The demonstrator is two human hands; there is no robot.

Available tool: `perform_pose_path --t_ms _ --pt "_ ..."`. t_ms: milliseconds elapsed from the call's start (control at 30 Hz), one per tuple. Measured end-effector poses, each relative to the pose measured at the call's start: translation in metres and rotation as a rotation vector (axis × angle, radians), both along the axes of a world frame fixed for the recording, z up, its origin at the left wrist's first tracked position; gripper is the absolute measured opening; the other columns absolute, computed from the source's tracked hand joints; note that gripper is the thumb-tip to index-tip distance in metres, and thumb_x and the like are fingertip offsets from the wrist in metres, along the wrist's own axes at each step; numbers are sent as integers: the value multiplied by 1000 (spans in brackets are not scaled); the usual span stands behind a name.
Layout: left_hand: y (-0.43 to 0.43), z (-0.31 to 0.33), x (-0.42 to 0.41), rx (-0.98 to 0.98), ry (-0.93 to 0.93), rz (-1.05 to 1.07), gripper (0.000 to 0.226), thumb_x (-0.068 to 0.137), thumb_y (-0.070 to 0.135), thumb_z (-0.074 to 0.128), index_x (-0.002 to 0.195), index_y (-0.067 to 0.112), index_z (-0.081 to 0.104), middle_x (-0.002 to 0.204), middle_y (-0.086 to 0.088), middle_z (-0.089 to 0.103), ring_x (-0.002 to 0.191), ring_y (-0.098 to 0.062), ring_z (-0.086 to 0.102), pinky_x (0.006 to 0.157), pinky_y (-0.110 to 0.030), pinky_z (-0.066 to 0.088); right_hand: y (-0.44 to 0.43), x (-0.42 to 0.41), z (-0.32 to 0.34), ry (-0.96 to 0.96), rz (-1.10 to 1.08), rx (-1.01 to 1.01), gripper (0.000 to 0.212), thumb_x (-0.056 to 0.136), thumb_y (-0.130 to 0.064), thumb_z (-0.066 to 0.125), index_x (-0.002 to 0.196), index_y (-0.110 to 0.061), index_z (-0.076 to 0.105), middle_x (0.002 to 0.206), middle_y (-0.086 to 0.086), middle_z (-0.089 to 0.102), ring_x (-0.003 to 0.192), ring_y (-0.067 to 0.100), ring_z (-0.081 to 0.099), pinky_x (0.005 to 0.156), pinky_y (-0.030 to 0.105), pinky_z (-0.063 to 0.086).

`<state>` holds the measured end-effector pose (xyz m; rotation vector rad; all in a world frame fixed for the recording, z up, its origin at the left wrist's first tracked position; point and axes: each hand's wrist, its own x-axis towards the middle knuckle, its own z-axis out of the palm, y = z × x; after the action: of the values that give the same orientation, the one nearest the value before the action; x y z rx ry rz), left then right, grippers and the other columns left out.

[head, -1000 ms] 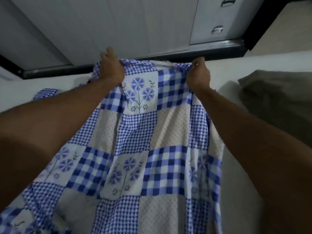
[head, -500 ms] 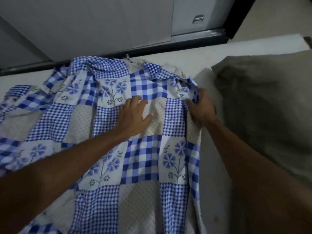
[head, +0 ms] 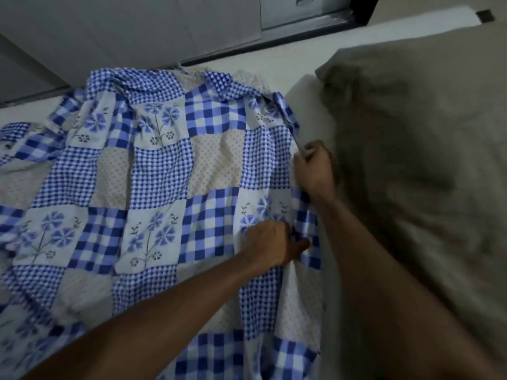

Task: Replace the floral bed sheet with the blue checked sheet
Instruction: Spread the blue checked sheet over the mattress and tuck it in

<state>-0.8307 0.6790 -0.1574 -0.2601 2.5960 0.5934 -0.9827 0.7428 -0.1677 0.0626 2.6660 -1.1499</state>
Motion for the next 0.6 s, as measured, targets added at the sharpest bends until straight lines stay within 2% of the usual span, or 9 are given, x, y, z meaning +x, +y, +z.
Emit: perform_pose_path --t_ms 67,167,200,267,333,400,500,567,600 --pt "21 -3 19 20 -76 -10 49 89 56 55 57 22 42 57 0 47 59 -23 54 54 -32 39 31 65 -13 -11 -97 61 23 86 -35 58 100 -18 63 101 9 63 96 29 60 81 34 47" --pt "40 -5 33 -17 -112 -10 23 91 27 55 75 12 61 80 -12 67 79 -32 66 67 -38 52 77 170 -8 -37 -208 -14 16 94 -33 58 100 -20 63 100 3 62 95 24 60 81 30 44" --pt "41 -6 34 2 -113 41 25 92 28 53 76 11 61 82 -15 67 79 -33 65 68 -37 52 91 204 -3 -48 -205 -52 18 98 -37 55 103 -22 62 101 -1 64 95 19 61 83 28 45" --pt "42 -5 33 132 -132 169 35 97 32 52 68 11 55 74 -16 63 72 -31 63 64 -34 46 114 262 4 -217 -210 -143 28 99 -49 53 117 -29 60 110 -8 66 101 11 62 90 29 50" --pt "43 0 32 235 -110 254 43 99 33 51 63 11 49 66 -15 59 67 -29 62 62 -34 44 127 309 6 -388 -219 -184 52 92 -56 58 137 -32 49 130 -9 61 116 13 59 97 34 50" --pt "46 4 31 309 -63 351 46 101 36 49 62 12 46 67 -20 60 67 -32 64 65 -38 50 134 349 8 -462 -193 -157 64 91 -55 60 147 -30 40 136 -10 56 121 16 57 95 31 49" --pt "44 -7 29 385 -39 502 50 100 47 44 66 11 51 73 -22 64 69 -37 66 72 -51 57 148 401 8 -519 -241 -152 49 95 -49 58 139 -35 44 108 -15 65 98 15 65 73 25 46" --pt "38 -24 34 439 -39 507 57 92 62 40 74 11 57 79 -23 66 69 -38 66 72 -57 56 161 437 2 -489 -279 -88 22 97 -40 57 117 -42 51 84 -16 65 81 17 65 63 26 43" --pt "40 -26 39 453 -50 485 54 91 63 40 78 14 58 84 -24 66 73 -39 65 73 -57 56 168 455 -1 -445 -317 -70 14 96 -31 58 106 -39 54 81 -15 65 79 19 65 64 29 44"
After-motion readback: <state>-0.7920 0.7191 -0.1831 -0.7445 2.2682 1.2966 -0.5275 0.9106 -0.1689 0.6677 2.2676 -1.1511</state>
